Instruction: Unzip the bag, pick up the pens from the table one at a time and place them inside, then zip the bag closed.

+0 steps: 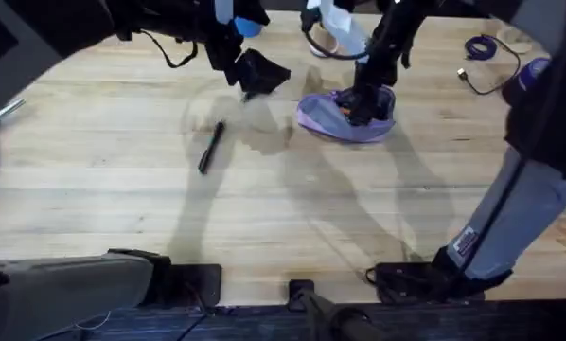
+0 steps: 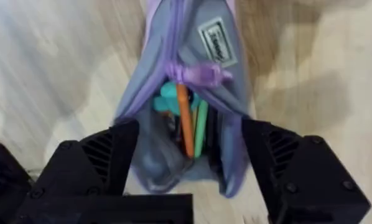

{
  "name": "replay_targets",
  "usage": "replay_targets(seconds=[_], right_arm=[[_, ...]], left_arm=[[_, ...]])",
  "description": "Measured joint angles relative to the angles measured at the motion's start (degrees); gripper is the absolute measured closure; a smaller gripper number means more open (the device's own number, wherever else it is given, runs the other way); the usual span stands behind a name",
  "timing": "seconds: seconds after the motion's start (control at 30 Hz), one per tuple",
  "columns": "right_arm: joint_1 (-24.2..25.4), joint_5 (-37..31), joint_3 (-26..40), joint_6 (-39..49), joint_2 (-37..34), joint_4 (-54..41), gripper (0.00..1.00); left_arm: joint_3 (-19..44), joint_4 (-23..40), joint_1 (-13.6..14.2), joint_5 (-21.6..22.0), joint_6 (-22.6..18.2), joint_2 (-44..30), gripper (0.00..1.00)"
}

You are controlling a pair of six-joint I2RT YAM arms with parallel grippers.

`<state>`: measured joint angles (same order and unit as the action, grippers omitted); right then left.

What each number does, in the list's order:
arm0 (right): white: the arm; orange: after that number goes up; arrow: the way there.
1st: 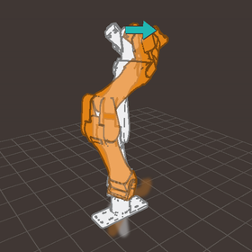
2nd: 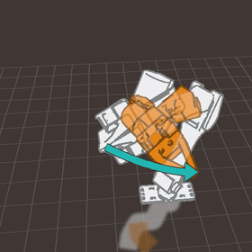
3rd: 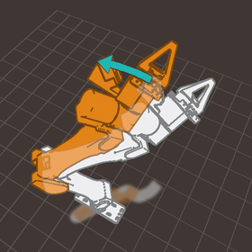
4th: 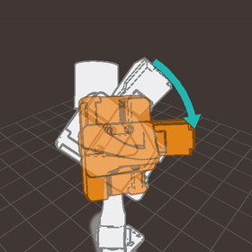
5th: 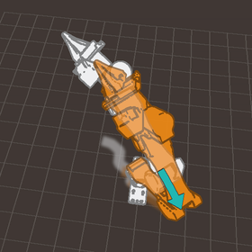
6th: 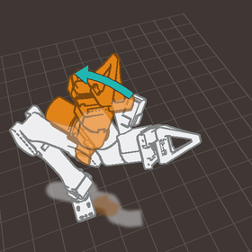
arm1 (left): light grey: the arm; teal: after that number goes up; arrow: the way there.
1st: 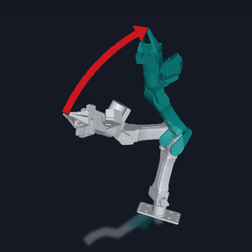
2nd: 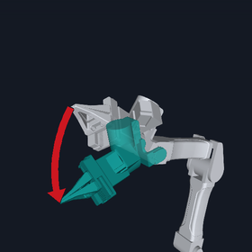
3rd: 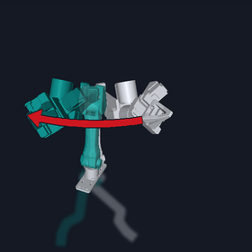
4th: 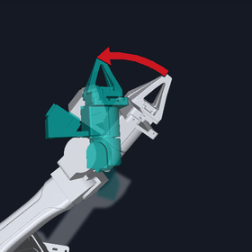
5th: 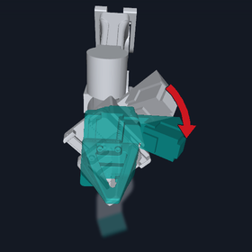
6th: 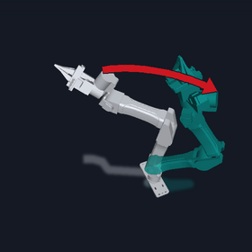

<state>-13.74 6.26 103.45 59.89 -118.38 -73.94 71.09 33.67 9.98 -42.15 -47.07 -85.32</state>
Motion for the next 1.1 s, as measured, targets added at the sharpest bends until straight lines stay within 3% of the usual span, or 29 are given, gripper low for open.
replay_targets(seconds=[0.3, 0.8, 1.1], right_arm=[[0.5, 0.2, -0.1, -1.9, 12.9, -2.8, 0.006], [1.5, -3.4, -0.1, -18.2, 24.4, -3.8, 0.005], [8.0, -4.2, -0.1, -24.3, 30.8, -3.9, 0.006]], left_arm=[[0.0, 0.9, 0.0, 1.9, 1.0, 0.0, 0.007], [0.0, 16.8, 0.0, 25.3, 15.6, 0.0, 0.007], [0.0, 27.1, 0.0, 33.0, 24.2, 0.0, 0.007]])
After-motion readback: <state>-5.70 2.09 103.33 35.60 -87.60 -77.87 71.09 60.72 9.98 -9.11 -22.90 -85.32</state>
